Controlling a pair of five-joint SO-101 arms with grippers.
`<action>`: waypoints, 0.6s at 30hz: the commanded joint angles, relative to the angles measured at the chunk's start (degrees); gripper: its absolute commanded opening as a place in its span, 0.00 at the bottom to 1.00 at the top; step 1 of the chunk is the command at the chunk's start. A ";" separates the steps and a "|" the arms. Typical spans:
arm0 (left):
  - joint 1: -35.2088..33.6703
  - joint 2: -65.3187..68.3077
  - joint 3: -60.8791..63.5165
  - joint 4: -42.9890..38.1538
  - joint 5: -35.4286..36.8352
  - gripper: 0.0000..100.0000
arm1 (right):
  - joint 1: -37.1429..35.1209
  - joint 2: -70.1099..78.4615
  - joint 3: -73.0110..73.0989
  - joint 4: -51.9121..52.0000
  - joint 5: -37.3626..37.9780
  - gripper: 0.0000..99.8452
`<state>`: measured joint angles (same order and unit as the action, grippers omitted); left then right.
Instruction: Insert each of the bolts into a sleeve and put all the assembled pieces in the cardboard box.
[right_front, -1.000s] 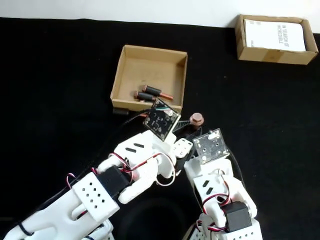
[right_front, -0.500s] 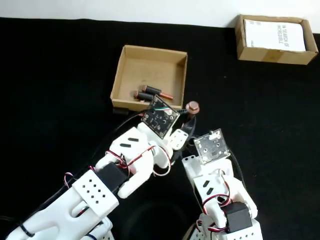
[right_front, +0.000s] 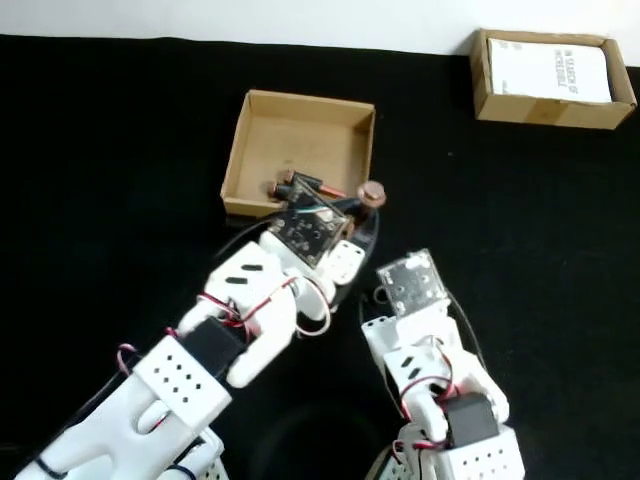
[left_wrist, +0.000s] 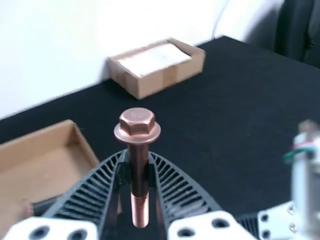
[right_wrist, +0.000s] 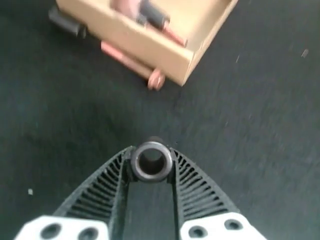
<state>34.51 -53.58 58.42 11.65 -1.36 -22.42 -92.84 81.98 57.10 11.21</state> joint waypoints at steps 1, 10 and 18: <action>-2.42 -5.67 -0.84 -1.05 -2.11 0.01 | -0.22 9.98 -6.29 -1.45 0.09 0.01; -12.35 -29.58 16.04 -0.62 -6.95 0.01 | -0.66 39.96 -38.46 20.79 -1.14 0.01; -20.97 -51.74 26.33 8.35 -6.86 0.01 | -2.33 64.57 -60.70 43.82 4.66 0.01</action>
<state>16.22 -98.68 83.74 18.42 -7.96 -24.26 -34.20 27.03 97.63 14.81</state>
